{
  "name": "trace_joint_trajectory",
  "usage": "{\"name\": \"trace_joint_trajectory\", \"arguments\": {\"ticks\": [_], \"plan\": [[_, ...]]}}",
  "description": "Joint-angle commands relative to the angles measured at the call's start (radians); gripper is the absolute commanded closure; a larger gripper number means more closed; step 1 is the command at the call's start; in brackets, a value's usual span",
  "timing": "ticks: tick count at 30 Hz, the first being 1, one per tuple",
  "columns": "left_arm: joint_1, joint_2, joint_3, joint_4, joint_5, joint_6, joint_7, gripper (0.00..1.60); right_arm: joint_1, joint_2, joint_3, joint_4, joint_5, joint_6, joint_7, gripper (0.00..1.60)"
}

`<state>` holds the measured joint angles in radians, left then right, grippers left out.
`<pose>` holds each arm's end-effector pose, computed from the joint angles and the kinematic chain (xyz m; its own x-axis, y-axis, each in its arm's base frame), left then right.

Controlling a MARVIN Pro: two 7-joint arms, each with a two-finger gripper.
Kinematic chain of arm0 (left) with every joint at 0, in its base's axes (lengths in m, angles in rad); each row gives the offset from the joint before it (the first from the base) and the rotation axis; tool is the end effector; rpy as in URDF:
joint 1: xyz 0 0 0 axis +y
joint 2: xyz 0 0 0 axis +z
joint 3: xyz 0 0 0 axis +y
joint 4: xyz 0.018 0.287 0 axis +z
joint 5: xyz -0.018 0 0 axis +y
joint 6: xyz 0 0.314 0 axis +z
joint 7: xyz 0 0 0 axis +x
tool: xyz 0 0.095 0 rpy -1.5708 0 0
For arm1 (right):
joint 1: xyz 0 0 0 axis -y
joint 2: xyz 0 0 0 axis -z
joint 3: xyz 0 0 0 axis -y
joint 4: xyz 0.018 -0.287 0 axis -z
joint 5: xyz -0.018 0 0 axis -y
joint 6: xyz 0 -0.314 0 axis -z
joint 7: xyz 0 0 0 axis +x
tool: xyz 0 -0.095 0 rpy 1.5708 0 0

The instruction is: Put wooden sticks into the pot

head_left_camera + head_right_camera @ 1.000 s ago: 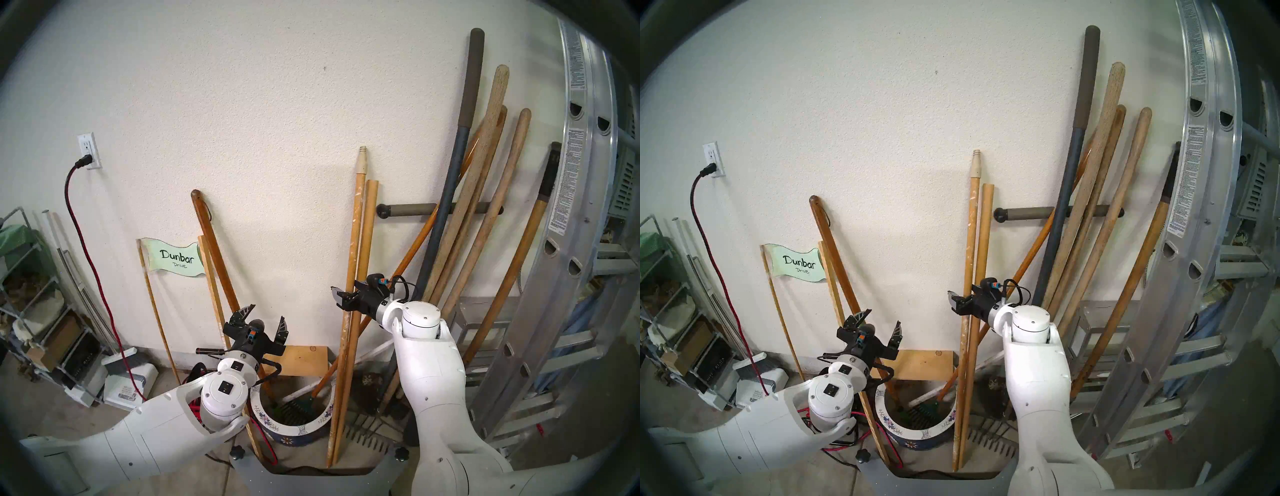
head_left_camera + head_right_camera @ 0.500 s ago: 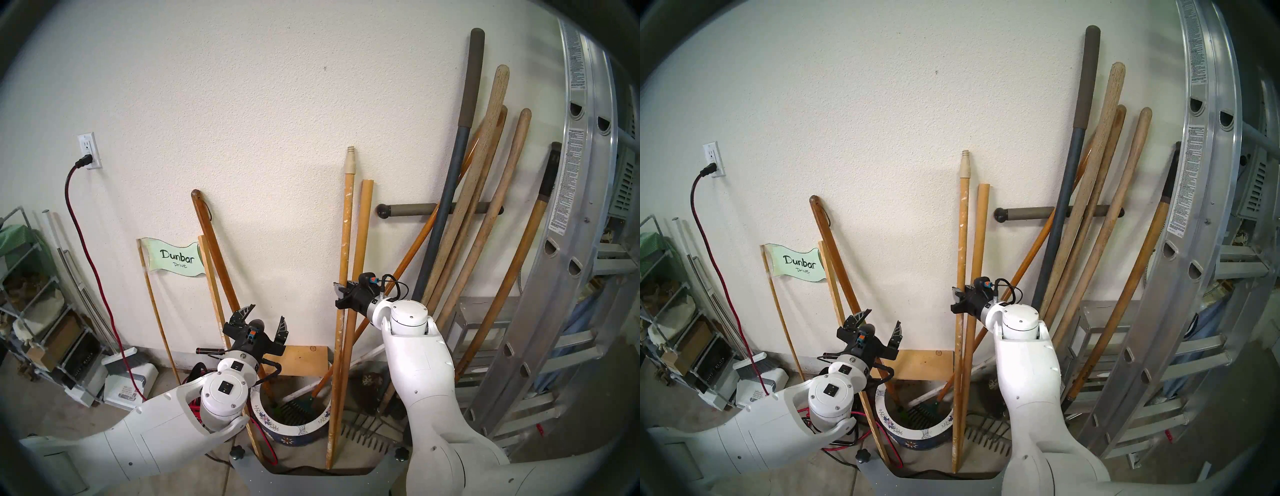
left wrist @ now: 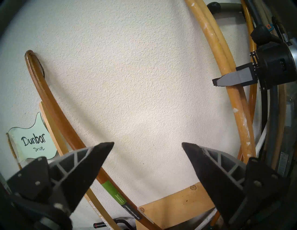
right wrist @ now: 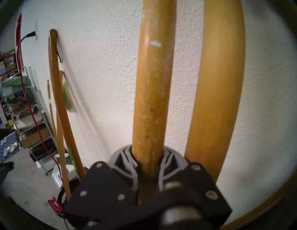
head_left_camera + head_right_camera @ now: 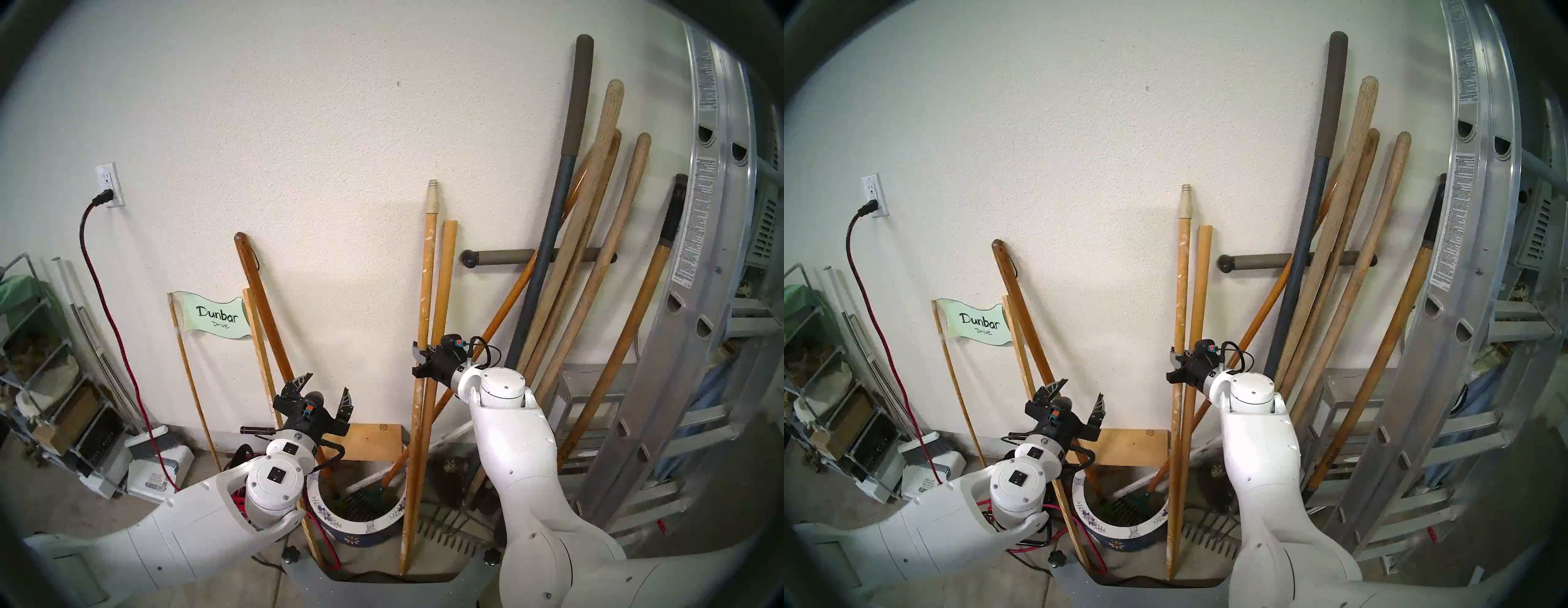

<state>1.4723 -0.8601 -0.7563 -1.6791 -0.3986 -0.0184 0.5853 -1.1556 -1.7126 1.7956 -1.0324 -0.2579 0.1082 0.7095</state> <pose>0.3555 -0.0186 -0.3540 0.1097 -0.3295 0.9378 -0.1743 -0.9352 -0.3082 0.5130 0.0570 -0.3393 0.2600 0.0067 0.9656 0.5393 -0.8305 -0.1395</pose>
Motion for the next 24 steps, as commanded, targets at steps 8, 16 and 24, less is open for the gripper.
{"name": "trace_joint_trajectory", "arguments": {"ticks": [8, 16, 24], "plan": [[0.000, 0.001, 0.000, 0.000, -0.001, -0.002, 0.003, 0.00, -0.067, 0.005, 0.031, -0.219, 0.106, 0.101, 0.240, 1.60], [-0.002, 0.002, 0.002, 0.000, -0.002, -0.002, 0.003, 0.00, -0.101, 0.015, 0.014, -0.323, 0.182, 0.083, 0.372, 1.60], [-0.003, 0.003, 0.004, 0.000, -0.003, -0.003, 0.005, 0.00, -0.108, 0.019, 0.028, -0.427, 0.221, 0.107, 0.469, 1.60]]}}
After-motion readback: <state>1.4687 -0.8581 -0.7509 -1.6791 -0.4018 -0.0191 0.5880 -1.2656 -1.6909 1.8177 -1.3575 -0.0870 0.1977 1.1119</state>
